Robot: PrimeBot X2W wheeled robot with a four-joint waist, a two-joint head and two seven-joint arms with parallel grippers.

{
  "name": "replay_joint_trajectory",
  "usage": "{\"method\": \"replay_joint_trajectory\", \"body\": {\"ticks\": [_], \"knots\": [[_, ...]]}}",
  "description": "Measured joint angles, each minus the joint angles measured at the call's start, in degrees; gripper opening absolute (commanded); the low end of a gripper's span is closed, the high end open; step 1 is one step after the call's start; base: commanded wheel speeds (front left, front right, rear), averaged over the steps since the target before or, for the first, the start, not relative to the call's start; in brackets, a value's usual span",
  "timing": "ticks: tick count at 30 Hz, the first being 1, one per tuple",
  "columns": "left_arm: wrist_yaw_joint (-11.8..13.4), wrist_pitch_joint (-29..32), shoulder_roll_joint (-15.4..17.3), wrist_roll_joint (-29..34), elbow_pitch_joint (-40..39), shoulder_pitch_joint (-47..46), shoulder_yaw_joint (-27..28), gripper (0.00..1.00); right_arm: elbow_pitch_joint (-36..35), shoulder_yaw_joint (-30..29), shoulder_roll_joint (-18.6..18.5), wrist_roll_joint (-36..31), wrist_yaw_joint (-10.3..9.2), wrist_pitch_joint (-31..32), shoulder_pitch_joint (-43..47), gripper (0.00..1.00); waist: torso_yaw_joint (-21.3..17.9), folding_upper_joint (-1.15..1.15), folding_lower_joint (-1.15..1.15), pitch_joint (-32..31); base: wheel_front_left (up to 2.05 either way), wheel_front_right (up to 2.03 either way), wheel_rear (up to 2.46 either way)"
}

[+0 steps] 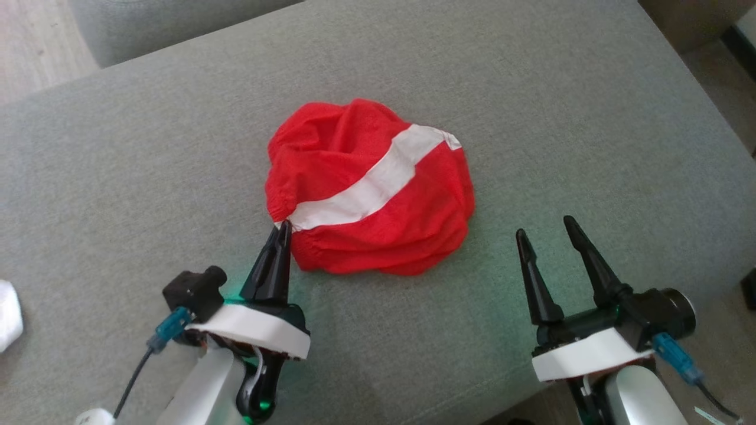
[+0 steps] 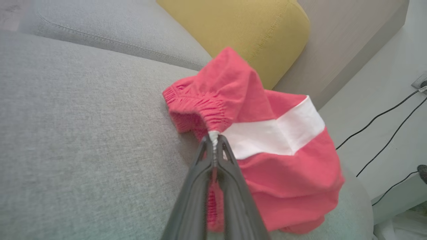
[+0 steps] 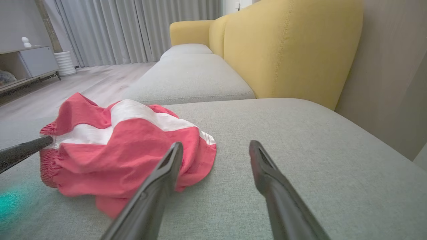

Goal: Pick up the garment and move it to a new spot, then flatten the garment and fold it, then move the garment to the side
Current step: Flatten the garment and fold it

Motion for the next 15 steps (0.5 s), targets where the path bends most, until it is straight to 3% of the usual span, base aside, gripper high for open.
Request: {"method": "replay_joint_trajectory", "body": {"ticks": [8, 15], "knots": [[0.0, -1.0, 2.2, -2.7, -2.9, 1.6, -1.3, 0.0, 0.0, -0.8, 0.0, -0.3, 0.0, 0.0, 0.1, 1.0, 3.1, 0.0, 0.0, -1.3, 0.0, 0.0, 0.0], [0.8, -1.3, 5.0, -2.2, -5.5, 4.2, -0.1, 0.0, 0.1, -1.5, 0.0, -0.9, 0.0, 0.0, 0.2, 1.0, 8.6, 0.0, 0.0, -2.0, 0.0, 0.0, 0.0]]}}
